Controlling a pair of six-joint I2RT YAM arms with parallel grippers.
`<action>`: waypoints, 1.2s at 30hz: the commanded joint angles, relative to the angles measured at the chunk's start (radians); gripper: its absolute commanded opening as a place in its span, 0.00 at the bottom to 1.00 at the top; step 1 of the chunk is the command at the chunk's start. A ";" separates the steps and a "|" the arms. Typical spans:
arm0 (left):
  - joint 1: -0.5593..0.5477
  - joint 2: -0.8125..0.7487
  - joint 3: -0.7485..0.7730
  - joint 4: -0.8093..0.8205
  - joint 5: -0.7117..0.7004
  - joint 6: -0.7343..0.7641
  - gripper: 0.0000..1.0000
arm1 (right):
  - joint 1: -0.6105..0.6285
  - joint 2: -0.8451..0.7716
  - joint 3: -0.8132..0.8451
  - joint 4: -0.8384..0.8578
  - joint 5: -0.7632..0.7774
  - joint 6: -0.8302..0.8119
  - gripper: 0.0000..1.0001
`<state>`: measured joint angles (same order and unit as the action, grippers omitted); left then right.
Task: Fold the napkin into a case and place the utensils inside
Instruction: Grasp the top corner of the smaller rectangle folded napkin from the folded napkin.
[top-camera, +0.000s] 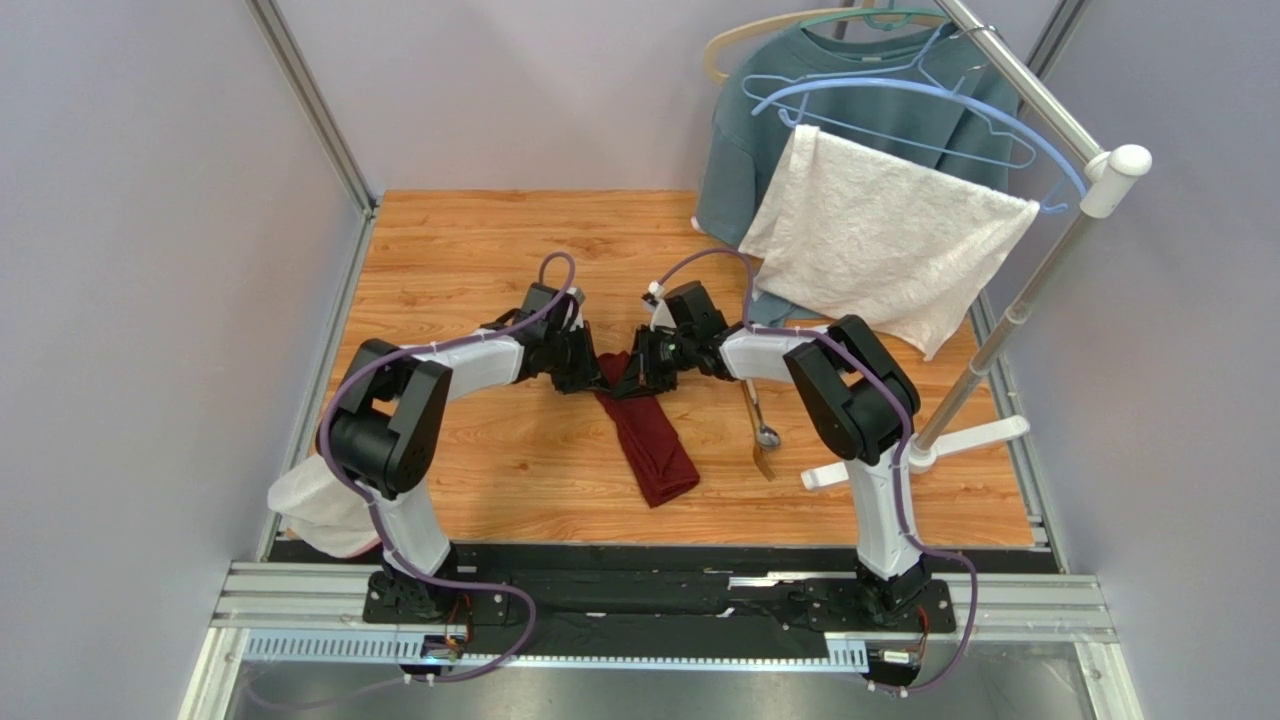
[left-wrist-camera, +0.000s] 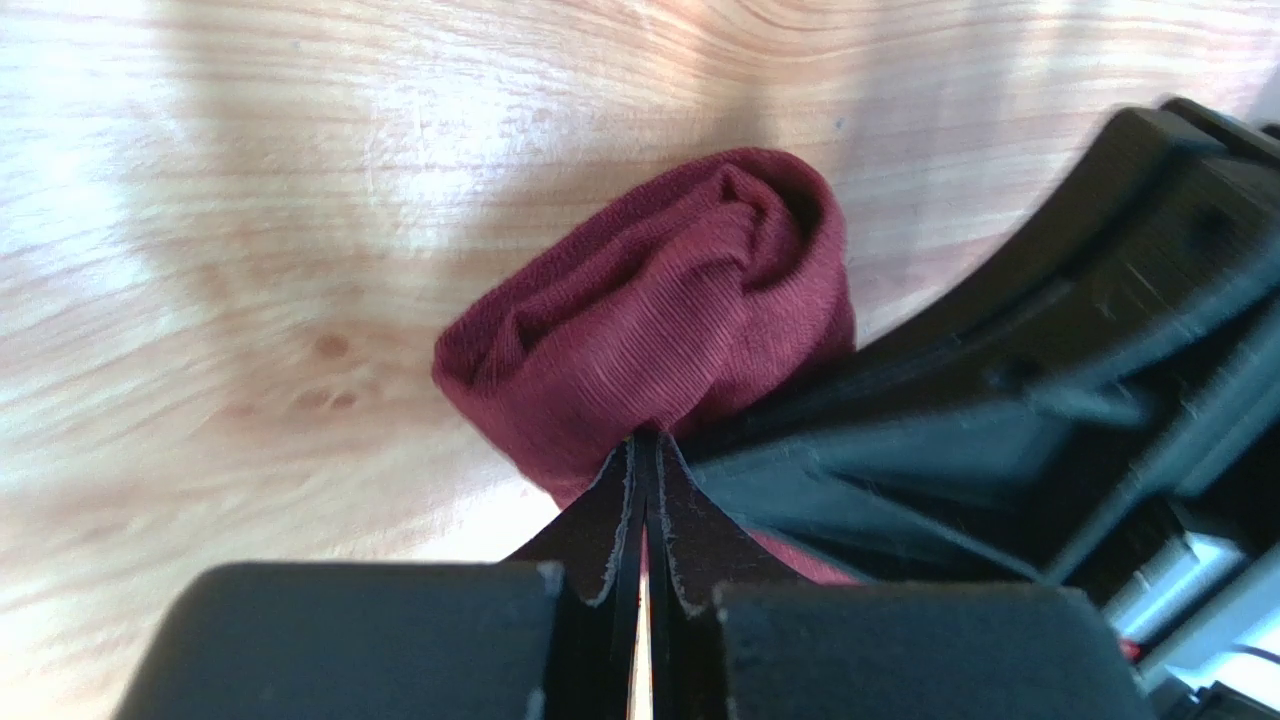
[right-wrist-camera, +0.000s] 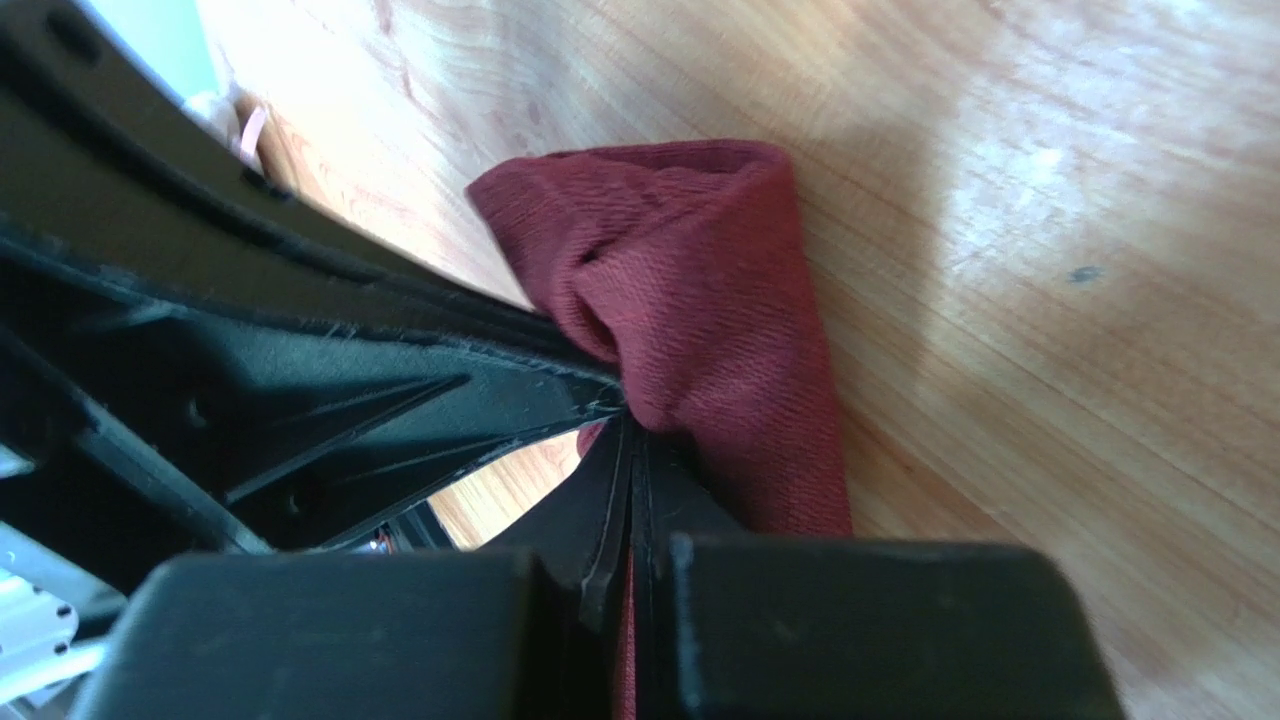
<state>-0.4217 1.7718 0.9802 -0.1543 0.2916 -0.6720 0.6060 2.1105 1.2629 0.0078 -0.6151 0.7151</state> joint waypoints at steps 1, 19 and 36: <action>-0.005 0.058 0.028 0.015 -0.005 -0.027 0.02 | 0.017 -0.030 -0.019 -0.005 -0.032 -0.055 0.00; -0.035 -0.140 0.031 -0.028 0.044 -0.035 0.14 | 0.054 -0.268 -0.276 -0.022 -0.012 -0.068 0.00; -0.037 -0.363 0.071 -0.224 -0.189 -0.043 0.17 | 0.123 -0.423 -0.145 -0.342 0.199 -0.266 0.27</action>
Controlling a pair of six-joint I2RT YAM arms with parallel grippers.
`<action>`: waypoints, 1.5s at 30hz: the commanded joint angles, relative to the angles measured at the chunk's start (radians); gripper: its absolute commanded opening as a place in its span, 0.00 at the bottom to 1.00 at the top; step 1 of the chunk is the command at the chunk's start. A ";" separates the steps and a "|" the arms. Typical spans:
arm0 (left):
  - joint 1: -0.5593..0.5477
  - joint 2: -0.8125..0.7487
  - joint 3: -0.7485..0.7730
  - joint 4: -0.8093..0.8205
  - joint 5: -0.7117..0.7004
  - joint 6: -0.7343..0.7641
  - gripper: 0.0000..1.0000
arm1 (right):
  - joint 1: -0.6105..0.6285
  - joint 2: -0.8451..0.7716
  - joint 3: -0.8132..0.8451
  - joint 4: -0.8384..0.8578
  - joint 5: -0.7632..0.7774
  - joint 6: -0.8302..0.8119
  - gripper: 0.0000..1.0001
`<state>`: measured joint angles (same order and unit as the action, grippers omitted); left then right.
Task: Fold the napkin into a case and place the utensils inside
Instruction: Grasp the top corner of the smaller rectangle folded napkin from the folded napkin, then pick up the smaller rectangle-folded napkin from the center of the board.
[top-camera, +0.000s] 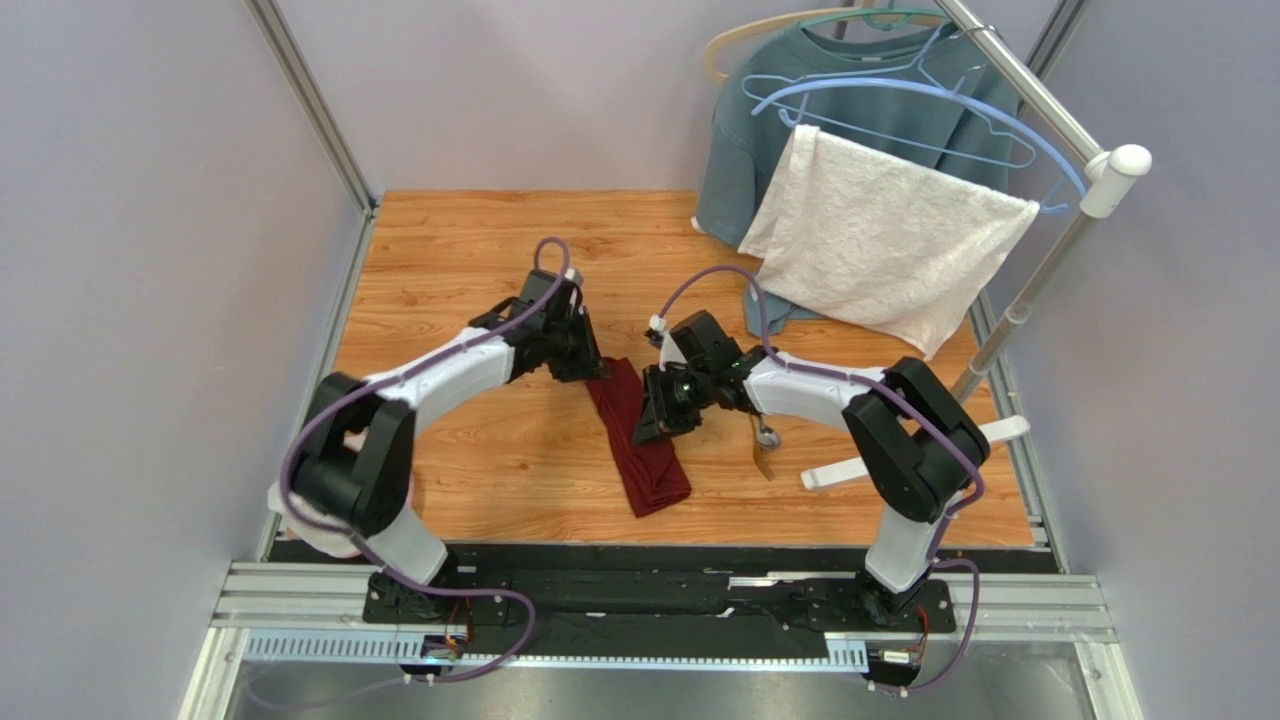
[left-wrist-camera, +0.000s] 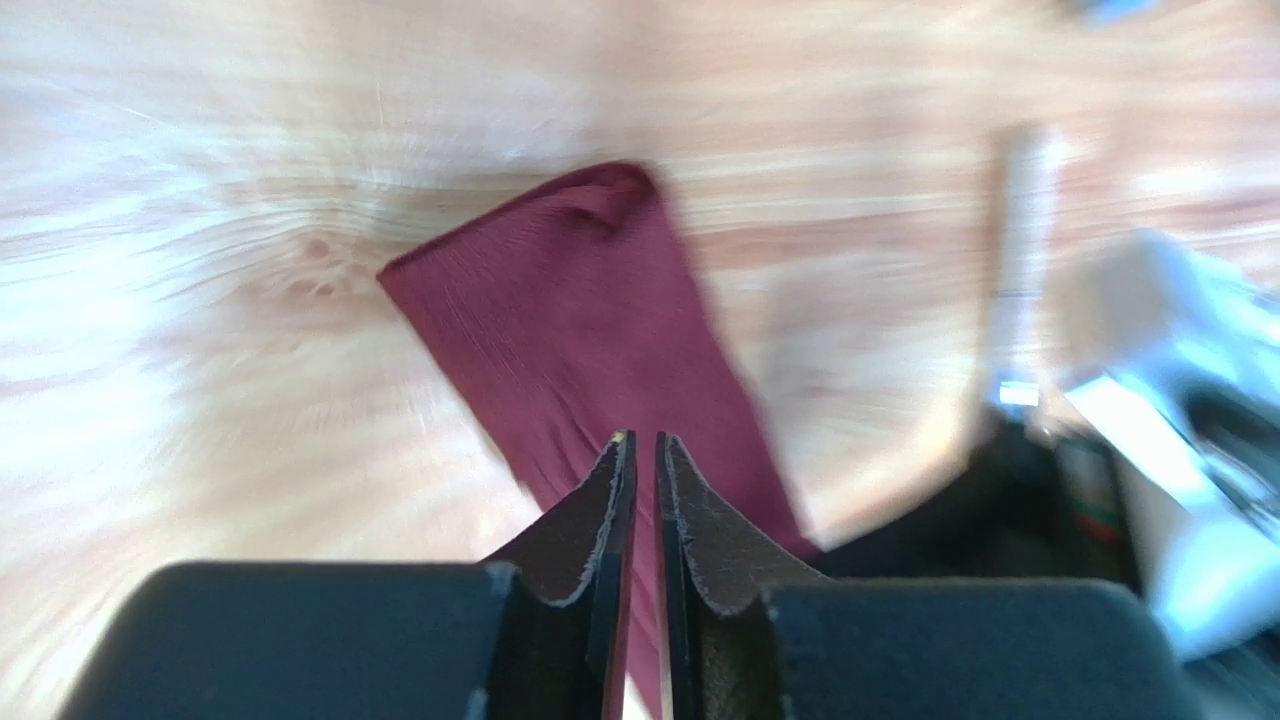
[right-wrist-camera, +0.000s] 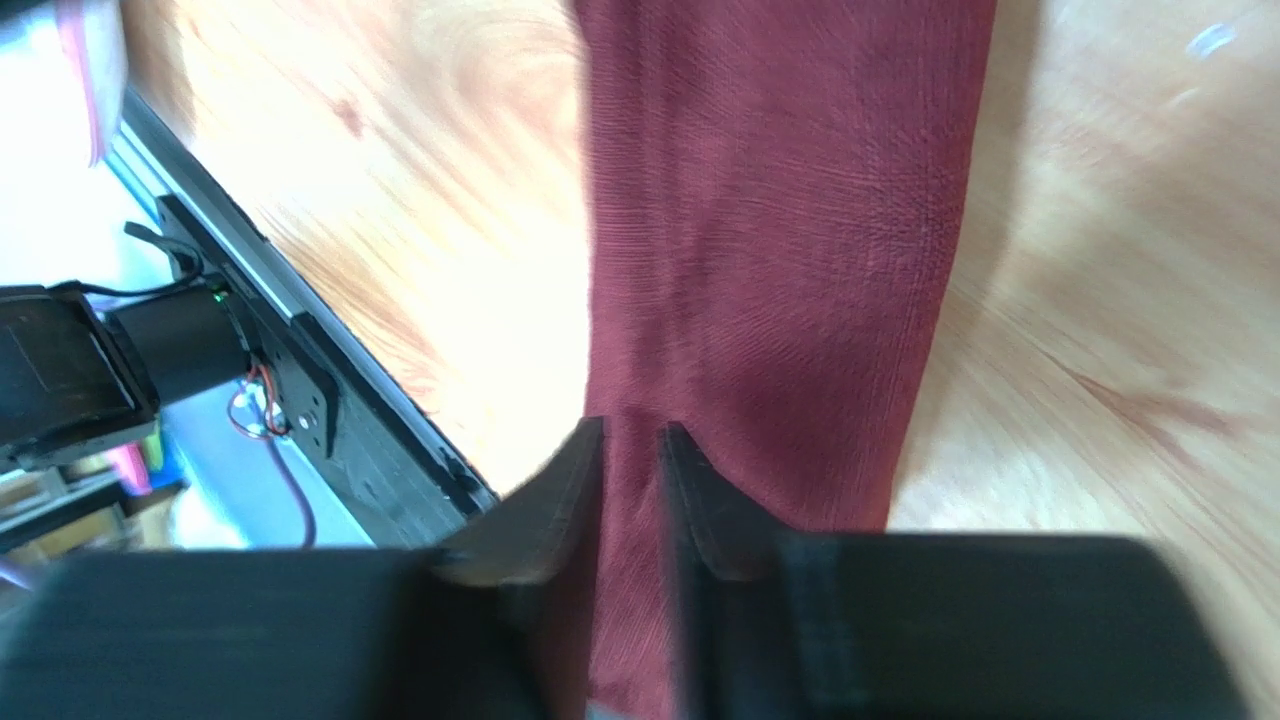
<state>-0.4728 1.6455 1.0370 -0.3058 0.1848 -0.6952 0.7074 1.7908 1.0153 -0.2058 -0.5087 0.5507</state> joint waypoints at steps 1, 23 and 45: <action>0.017 -0.275 0.017 -0.099 -0.125 -0.021 0.20 | 0.024 -0.108 0.115 -0.174 0.131 -0.129 0.34; 0.051 -0.834 -0.137 -0.354 0.038 -0.058 0.22 | 0.392 0.165 0.385 -0.573 0.742 -0.101 0.60; 0.051 -0.891 -0.138 -0.424 -0.005 -0.021 0.22 | 0.458 0.216 0.660 -0.675 0.764 -0.063 0.00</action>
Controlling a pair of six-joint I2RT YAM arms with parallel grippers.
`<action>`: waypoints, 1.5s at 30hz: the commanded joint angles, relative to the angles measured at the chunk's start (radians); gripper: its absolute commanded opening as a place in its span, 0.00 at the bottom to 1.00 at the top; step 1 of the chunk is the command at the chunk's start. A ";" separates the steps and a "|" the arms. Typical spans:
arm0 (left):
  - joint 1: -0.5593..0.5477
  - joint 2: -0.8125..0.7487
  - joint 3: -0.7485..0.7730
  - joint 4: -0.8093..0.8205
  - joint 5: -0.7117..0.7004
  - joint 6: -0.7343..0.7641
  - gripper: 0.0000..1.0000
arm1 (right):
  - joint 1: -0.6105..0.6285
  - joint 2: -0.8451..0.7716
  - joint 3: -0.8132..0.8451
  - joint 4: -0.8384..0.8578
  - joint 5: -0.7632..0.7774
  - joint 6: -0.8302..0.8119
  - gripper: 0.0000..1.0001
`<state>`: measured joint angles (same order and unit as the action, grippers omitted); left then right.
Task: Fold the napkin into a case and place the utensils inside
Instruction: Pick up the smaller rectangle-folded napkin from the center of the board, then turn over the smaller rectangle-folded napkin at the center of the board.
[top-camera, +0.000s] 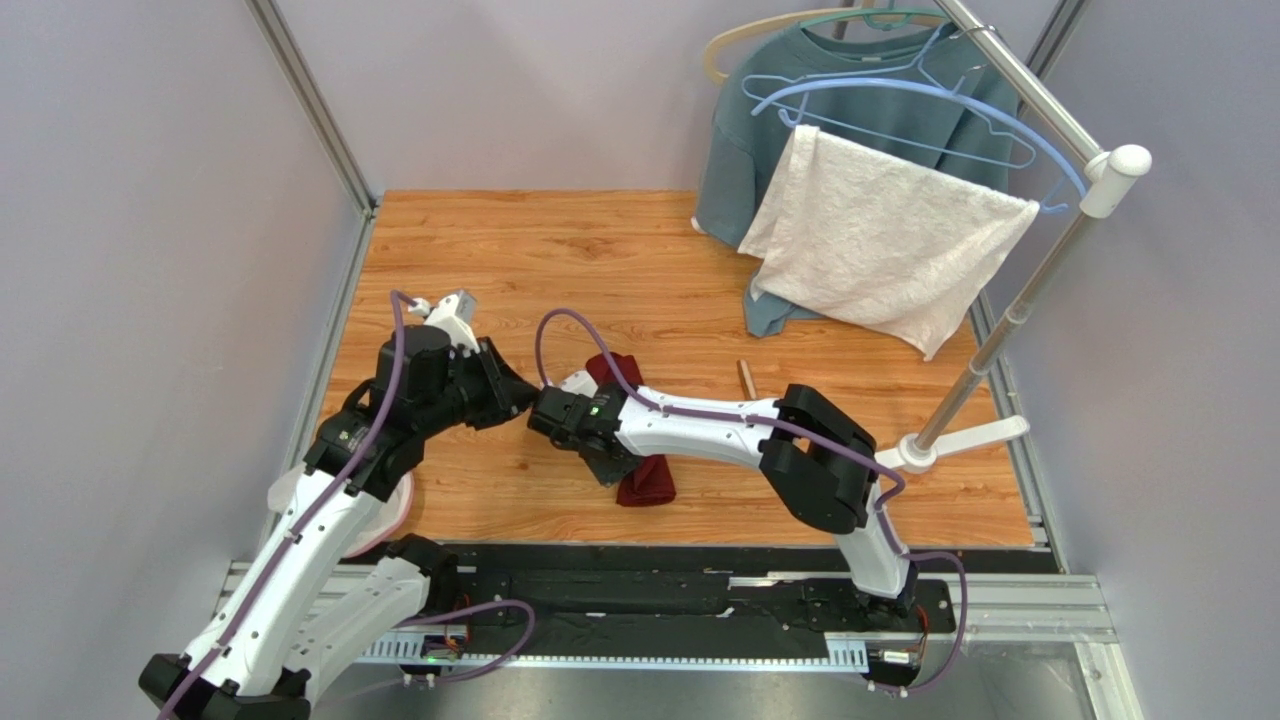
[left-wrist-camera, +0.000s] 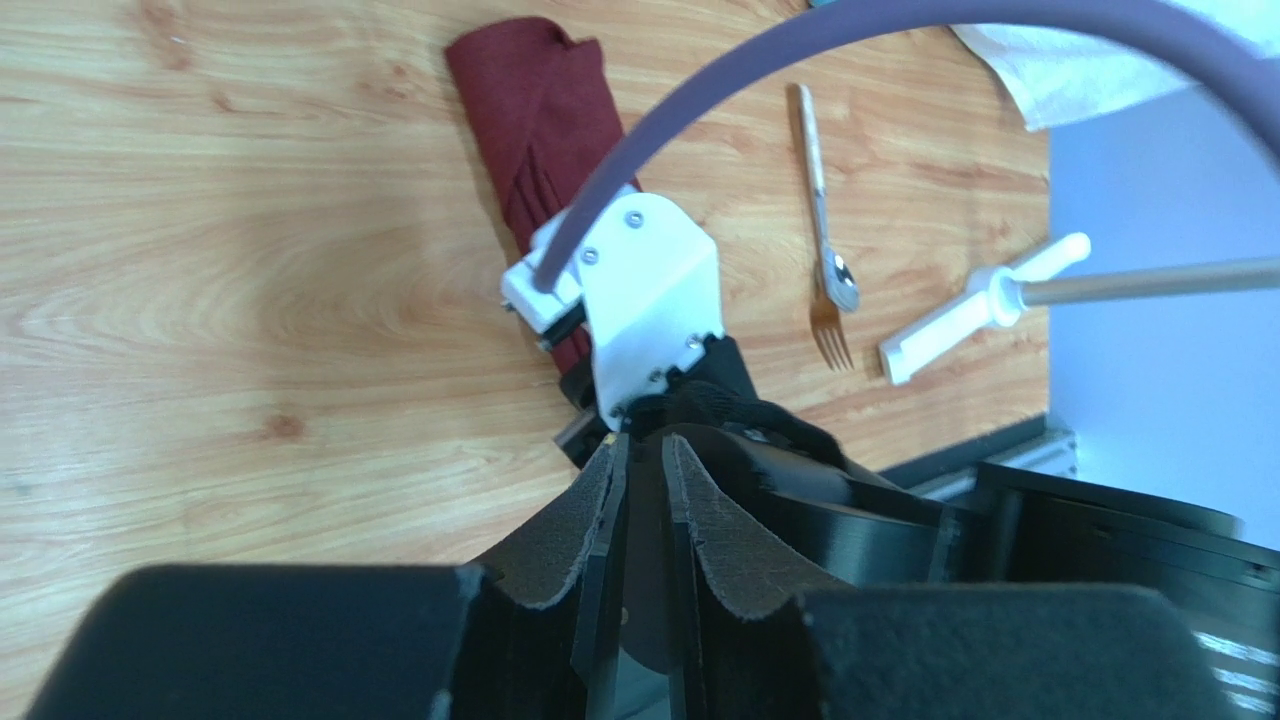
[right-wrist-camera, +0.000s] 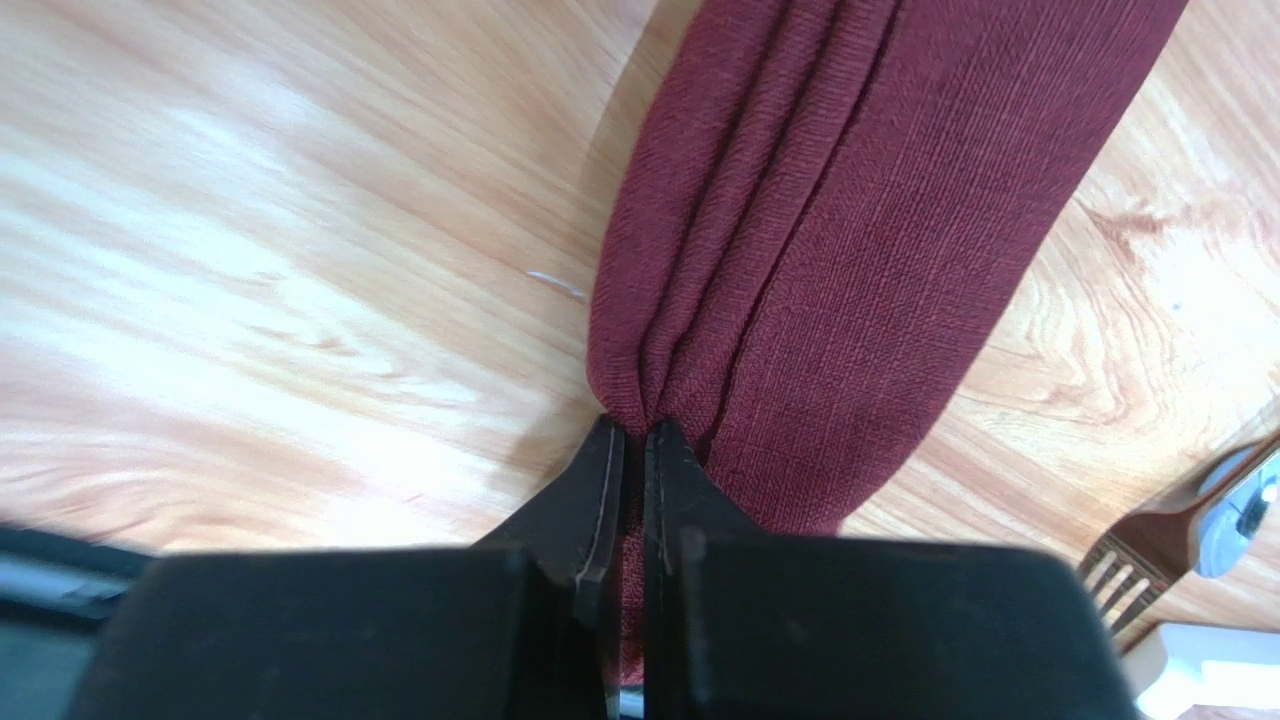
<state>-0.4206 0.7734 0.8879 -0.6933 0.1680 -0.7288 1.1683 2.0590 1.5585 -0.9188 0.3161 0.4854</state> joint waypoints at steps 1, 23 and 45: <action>-0.001 -0.023 0.014 -0.044 0.008 0.009 0.22 | -0.002 -0.060 0.129 0.046 -0.083 0.004 0.00; -0.001 0.105 0.013 0.034 -0.001 -0.015 0.21 | -0.409 -0.398 -0.742 1.395 -0.959 0.585 0.00; -0.007 0.932 0.347 0.284 0.191 0.091 0.17 | -0.826 -0.299 -0.855 1.258 -1.140 0.304 0.40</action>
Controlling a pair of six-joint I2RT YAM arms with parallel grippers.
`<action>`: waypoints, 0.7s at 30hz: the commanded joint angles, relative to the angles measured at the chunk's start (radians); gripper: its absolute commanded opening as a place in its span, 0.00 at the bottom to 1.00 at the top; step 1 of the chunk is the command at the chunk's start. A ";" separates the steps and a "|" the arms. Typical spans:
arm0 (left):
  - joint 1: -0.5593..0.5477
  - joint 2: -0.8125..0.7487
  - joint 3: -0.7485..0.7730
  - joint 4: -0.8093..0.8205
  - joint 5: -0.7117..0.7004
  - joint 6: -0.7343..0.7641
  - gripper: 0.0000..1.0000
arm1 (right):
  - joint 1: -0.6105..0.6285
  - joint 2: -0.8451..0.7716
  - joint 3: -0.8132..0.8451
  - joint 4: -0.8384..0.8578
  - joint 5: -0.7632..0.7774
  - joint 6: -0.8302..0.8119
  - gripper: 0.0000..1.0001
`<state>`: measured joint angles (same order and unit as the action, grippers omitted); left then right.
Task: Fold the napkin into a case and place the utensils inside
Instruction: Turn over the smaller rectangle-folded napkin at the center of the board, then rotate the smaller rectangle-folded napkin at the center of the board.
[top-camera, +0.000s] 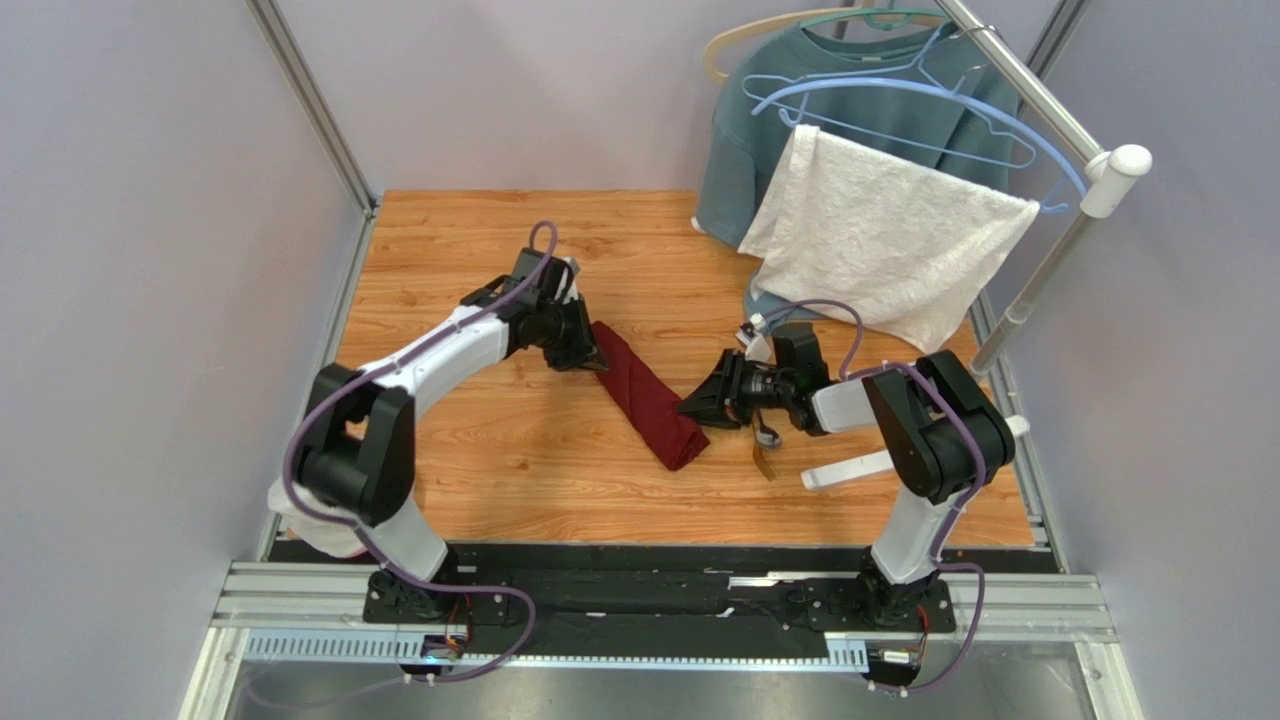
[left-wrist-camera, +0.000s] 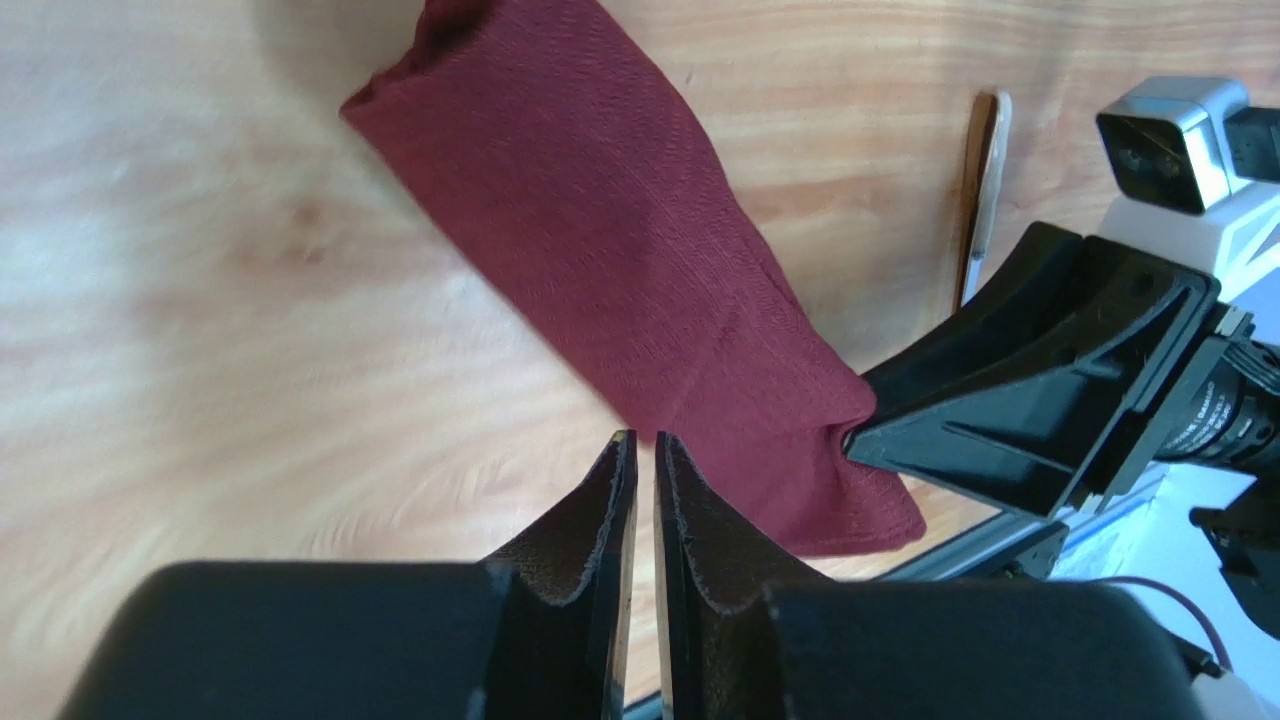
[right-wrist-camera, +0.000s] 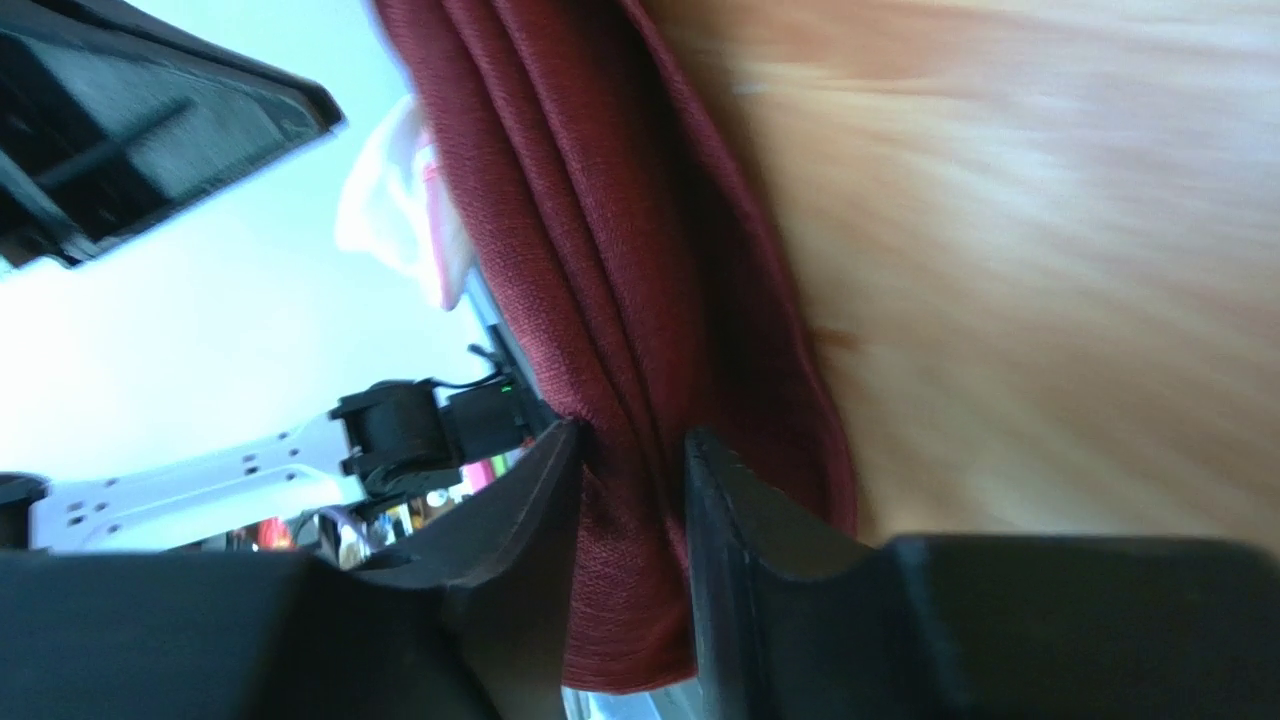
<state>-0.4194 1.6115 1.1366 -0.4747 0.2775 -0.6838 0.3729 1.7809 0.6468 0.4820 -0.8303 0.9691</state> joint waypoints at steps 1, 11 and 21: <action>-0.009 0.122 0.124 0.062 0.087 0.056 0.16 | -0.035 -0.041 0.069 -0.195 0.026 -0.226 0.42; -0.012 0.329 0.328 0.048 0.124 0.084 0.15 | 0.108 -0.271 0.375 -0.993 0.565 -0.610 0.49; -0.007 0.495 0.424 -0.061 -0.023 0.101 0.14 | 0.185 -0.267 0.163 -0.778 0.456 -0.457 0.31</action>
<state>-0.4255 2.0964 1.5562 -0.4782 0.3294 -0.6048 0.5636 1.4849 0.8272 -0.3038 -0.4244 0.5060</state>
